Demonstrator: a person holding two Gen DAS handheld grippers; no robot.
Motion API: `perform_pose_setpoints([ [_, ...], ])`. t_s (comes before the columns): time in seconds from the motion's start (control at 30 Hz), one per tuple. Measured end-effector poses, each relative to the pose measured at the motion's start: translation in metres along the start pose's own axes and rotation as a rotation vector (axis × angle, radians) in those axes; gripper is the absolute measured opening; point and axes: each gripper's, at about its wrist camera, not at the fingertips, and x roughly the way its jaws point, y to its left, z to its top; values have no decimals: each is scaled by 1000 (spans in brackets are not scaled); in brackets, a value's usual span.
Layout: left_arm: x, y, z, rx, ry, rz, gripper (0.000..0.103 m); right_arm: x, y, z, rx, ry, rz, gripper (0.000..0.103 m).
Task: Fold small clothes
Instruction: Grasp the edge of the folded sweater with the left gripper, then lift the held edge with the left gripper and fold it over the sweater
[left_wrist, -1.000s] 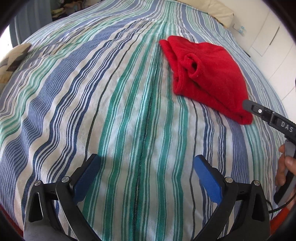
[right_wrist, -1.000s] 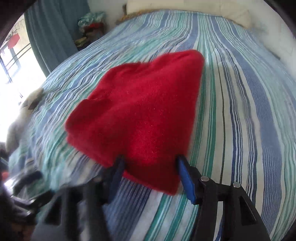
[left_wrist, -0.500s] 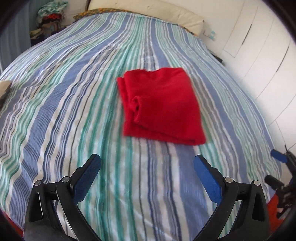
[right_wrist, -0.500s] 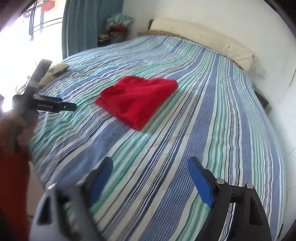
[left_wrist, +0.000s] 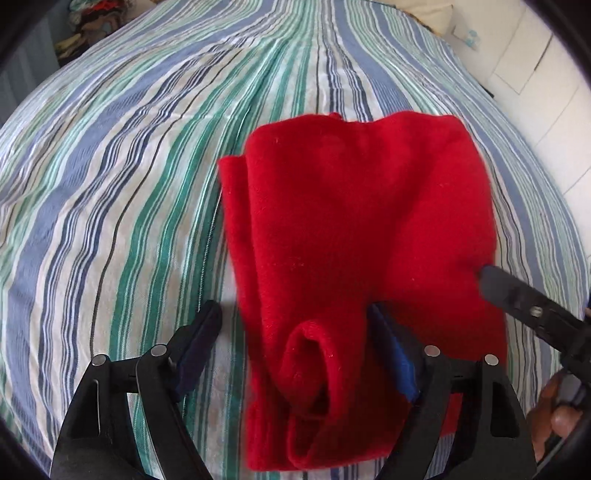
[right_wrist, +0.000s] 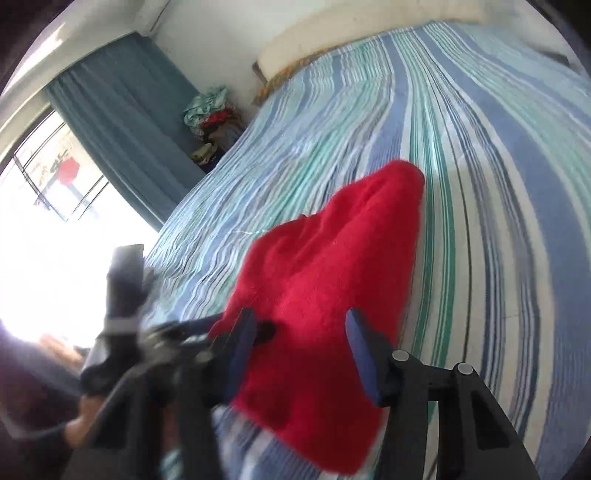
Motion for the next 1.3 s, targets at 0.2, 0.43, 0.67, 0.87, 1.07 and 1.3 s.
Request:
perform_pose_setpoints([
  [0.2,-52,31,-3,-76,-117,-90,97,4,-3,3,-6,28,-43,78],
  [0.43,-3,27,-2,-60,37,-101,99,11,-36,-2,114,34,-36,95],
  [0.67,-19,0,5,7,69,-185,23,51,-24,-9,68,134,14,38],
  [0.87,-108,-25,63,75,-126,-250,22,0,25,54,-42,7,-9,30],
  [1.07,-159,-25,86,71,-223,-312,23,-60,76,124,-153,-142,26,31],
  [1.3,-58,-17,8,75,49,-157,31,-28,30,63,-48,30,-70,45],
])
